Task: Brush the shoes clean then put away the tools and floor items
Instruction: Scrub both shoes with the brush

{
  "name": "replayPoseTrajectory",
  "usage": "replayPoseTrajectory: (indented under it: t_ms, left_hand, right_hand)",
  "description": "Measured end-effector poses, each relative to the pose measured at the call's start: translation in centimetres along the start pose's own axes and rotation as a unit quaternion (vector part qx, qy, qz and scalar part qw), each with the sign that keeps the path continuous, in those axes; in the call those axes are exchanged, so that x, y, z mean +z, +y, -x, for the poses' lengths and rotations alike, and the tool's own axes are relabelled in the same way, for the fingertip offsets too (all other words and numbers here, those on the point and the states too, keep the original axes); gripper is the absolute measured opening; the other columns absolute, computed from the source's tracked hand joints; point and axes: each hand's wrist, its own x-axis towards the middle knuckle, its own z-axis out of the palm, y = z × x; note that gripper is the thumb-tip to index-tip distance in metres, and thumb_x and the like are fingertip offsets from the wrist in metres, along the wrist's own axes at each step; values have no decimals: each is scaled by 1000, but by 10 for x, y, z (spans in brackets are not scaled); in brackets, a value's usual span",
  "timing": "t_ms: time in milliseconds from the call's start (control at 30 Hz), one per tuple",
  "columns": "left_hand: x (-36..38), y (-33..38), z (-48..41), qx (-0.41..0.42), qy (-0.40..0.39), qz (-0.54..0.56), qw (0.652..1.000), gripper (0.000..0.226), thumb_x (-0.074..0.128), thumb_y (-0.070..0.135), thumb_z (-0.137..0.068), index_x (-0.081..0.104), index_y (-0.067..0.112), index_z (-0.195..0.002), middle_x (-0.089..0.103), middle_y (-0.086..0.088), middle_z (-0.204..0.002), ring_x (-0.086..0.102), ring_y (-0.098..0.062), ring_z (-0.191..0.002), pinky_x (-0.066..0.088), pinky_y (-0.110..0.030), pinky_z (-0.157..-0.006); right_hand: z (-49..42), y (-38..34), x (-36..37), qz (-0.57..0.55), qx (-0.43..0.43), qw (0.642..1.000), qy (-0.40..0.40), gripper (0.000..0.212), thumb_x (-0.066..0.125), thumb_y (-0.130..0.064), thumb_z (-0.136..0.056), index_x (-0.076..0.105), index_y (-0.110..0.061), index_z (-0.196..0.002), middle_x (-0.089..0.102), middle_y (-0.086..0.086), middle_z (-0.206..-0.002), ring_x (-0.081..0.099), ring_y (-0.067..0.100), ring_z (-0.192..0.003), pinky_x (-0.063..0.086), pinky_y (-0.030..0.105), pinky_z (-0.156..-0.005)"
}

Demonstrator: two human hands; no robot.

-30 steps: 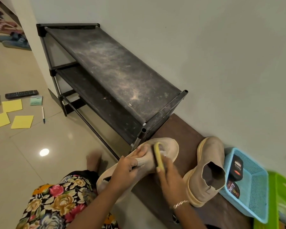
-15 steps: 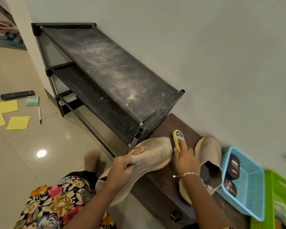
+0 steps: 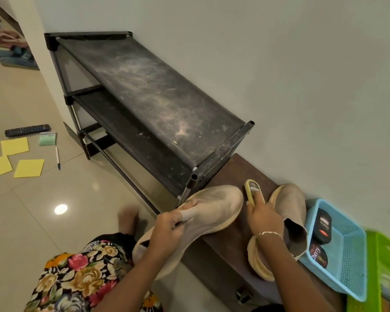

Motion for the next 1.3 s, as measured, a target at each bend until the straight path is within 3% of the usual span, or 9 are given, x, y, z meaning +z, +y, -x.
replayPoseTrajectory:
  t_ms: [100, 200, 300, 433, 567, 733, 933, 1067, 1300]
  left_hand:
    - [-5, 5, -4, -77, 66, 49, 994, 28, 58, -3, -86, 69, 13, -65, 54, 18, -41, 49, 5, -43, 35, -7, -46]
    - [-5, 9, -6, -100, 62, 68, 991, 39, 58, 0, -86, 60, 20, -52, 47, 10, -36, 41, 0, -38, 30, -13, -44]
    - [-9, 5, -9, -141, 44, 97, 984, 27, 57, 7, -88, 67, 9, -63, 54, -3, -49, 47, -14, -49, 35, -23, -49]
    - [-13, 7, -13, -159, 15, 105, 982, 29, 54, 7, -90, 65, 16, -65, 57, 8, -47, 51, 0, -44, 39, -12, -46]
    - [-12, 9, -18, -177, 19, 164, 970, 26, 53, 9, -92, 72, 6, -76, 68, -19, -72, 60, -29, -67, 49, -43, -69]
    - [-9, 11, -19, -166, 4, 143, 976, 21, 51, 6, -92, 69, 14, -85, 67, 0, -64, 61, -9, -57, 47, -19, -53]
    - [-12, 13, -23, -189, -6, 171, 967, 31, 48, 1, -92, 73, 12, -78, 71, -9, -72, 64, -20, -69, 50, -35, -70]
    - [-18, 13, -24, -189, -7, 157, 969, 22, 49, 9, -93, 71, 11, -90, 69, -24, -88, 63, -45, -87, 49, -55, -82]
    - [-22, 27, -24, -190, 7, 163, 968, 53, 45, 44, -87, 48, 0, -57, 41, -13, -54, 40, -24, -54, 35, -28, -59]
  right_hand:
    - [29, -11, 26, -97, -46, 993, -52, 35, 25, -39, -99, 24, -29, -131, 59, 10, -115, 58, 28, -102, 42, 44, -94]
    - [83, -40, 47, -380, -2, 925, -34, 35, 34, -35, -98, 33, -24, -131, 58, 4, -113, 57, 25, -96, 43, 33, -80]
    - [94, -35, 46, -518, 121, 838, 118, 62, 38, -55, -85, 33, -21, -136, 46, 3, -133, 49, 25, -114, 39, 32, -92]
    - [99, -32, 29, -377, -125, 894, 205, 62, 24, -59, -88, 30, -26, -141, 47, 0, -130, 49, 11, -109, 38, 17, -93]
    - [93, -36, 36, -14, -360, 920, 154, 66, 35, -46, -84, 15, -35, -145, 47, 1, -89, 51, 14, -49, 36, 25, -33]
    - [39, -27, -1, -35, -167, 976, 137, 59, 17, -52, -85, 32, -32, -139, 54, 9, -88, 55, 24, -53, 35, 26, -37]
    - [97, -42, 32, -17, -337, 937, 89, 46, 11, -50, -96, 38, -33, -130, 58, -1, -88, 55, 10, -46, 38, 22, -32]
    - [40, -28, -1, -18, -204, 973, 104, 65, 9, -58, -85, 29, -33, -141, 56, 7, -102, 61, 25, -66, 49, 34, -49]
    - [52, -48, 1, -68, -191, 973, 112, 70, 4, -61, -82, 15, -34, -146, 48, 3, -113, 60, 21, -79, 46, 30, -59]
